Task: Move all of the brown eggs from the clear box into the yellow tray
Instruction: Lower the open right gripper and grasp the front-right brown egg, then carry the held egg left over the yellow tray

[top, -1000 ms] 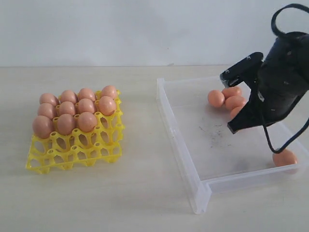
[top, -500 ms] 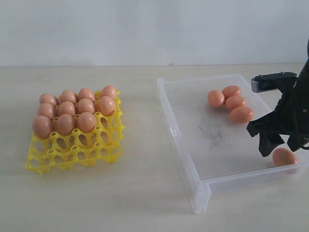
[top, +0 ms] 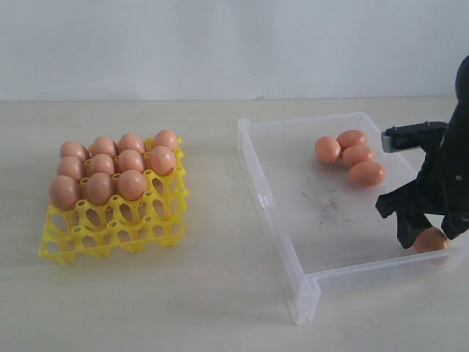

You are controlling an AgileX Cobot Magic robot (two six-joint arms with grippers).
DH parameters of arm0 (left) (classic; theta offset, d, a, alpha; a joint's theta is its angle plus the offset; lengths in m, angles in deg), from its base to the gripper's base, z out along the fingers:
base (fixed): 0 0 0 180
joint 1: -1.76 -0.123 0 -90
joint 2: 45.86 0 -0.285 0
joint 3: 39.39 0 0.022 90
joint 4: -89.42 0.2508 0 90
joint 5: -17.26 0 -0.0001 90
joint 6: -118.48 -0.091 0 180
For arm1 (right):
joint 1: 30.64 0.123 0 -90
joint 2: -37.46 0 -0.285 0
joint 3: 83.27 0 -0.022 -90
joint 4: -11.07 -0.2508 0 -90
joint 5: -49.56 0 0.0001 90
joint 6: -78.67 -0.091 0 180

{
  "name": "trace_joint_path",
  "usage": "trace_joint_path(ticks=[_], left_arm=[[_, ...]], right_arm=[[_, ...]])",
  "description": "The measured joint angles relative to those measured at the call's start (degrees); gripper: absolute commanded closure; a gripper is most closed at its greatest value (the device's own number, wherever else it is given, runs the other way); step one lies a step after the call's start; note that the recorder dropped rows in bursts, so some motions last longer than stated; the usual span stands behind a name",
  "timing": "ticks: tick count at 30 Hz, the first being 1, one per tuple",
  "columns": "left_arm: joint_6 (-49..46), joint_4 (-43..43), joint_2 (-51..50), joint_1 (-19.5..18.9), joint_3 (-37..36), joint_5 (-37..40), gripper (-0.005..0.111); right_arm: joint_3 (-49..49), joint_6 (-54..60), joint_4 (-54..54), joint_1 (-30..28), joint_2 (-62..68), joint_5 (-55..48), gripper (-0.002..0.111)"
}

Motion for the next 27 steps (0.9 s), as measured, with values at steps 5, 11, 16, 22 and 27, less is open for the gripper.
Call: trace_joint_path(ticks=[5,11,16,22,27], left_arm=[[0.0,0.0,0.0,0.0,0.0,0.0,0.103],[0.0,0.0,0.0,0.0,0.0,0.0,0.103],[0.0,0.0,0.0,0.0,0.0,0.0,0.103],[0.0,0.0,0.0,0.0,0.0,0.0,0.103],[0.0,0.0,0.0,0.0,0.0,0.0,0.103]], right_arm=[[0.0,-0.5,0.0,-0.1,3.6,0.5,0.050],[0.0,-1.5,0.0,-0.1,4.8,2.8,0.050],[0.0,-2.8,0.0,-0.1,4.8,5.6,0.050],[0.0,-7.8,0.0,-0.1,4.8,7.1,0.050],[-0.1,-10.5,-0.5,-0.1,6.5,6.6,0.078]])
